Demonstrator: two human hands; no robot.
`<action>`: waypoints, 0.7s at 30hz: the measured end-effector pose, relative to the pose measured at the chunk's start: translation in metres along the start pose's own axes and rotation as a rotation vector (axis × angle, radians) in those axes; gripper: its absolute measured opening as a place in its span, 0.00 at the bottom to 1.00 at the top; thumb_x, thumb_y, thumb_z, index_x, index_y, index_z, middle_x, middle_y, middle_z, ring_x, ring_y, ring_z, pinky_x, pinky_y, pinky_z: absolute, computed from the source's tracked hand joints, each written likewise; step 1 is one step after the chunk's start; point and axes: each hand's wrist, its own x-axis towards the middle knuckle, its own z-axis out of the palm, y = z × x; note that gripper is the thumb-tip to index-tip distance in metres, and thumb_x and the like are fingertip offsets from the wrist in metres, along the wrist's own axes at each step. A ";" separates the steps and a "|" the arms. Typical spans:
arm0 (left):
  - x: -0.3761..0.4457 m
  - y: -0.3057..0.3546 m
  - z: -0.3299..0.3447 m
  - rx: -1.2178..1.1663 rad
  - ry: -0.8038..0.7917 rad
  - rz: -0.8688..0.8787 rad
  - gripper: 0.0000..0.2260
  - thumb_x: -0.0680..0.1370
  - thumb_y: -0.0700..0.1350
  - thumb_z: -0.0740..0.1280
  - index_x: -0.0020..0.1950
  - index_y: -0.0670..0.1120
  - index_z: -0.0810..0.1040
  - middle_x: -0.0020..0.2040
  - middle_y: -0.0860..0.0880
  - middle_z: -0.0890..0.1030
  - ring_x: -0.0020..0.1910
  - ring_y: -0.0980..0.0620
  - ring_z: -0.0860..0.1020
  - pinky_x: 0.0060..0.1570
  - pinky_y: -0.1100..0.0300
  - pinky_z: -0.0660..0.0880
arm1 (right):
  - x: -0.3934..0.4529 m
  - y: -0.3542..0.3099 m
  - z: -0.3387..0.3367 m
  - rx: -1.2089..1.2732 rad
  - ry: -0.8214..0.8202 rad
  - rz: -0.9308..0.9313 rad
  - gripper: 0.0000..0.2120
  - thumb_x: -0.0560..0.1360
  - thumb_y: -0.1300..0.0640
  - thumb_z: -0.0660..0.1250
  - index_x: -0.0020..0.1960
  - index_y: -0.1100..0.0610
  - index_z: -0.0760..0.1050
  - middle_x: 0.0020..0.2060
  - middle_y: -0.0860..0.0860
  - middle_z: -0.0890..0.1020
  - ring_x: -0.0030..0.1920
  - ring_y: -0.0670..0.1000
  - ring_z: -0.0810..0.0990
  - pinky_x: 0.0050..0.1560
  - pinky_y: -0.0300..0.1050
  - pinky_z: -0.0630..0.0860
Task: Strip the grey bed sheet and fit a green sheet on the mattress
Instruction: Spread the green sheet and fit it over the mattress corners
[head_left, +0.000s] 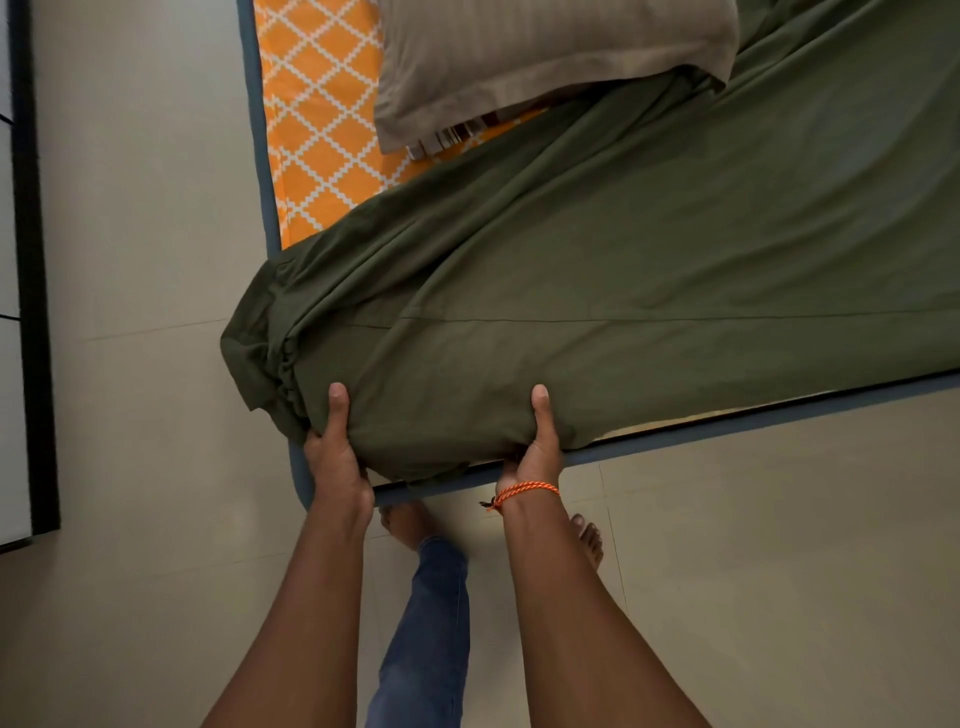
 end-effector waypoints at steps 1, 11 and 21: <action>-0.004 -0.003 -0.001 0.007 0.017 0.000 0.35 0.73 0.62 0.78 0.75 0.50 0.74 0.66 0.54 0.83 0.64 0.54 0.82 0.67 0.50 0.78 | -0.001 0.000 -0.004 -0.006 0.013 -0.006 0.30 0.65 0.46 0.84 0.62 0.48 0.76 0.61 0.50 0.84 0.60 0.55 0.83 0.62 0.58 0.81; -0.010 -0.025 -0.012 0.017 0.069 -0.066 0.38 0.73 0.65 0.75 0.78 0.49 0.71 0.67 0.52 0.81 0.64 0.51 0.81 0.56 0.53 0.80 | 0.006 0.001 -0.030 -0.066 0.009 0.051 0.38 0.65 0.45 0.83 0.70 0.54 0.74 0.62 0.52 0.83 0.61 0.55 0.82 0.64 0.58 0.80; -0.088 -0.084 0.054 0.345 0.653 0.175 0.26 0.80 0.56 0.71 0.71 0.42 0.70 0.68 0.43 0.71 0.61 0.45 0.74 0.56 0.51 0.73 | 0.003 -0.002 -0.050 -0.380 0.161 -0.176 0.44 0.70 0.35 0.77 0.76 0.51 0.63 0.69 0.50 0.75 0.66 0.52 0.76 0.67 0.54 0.78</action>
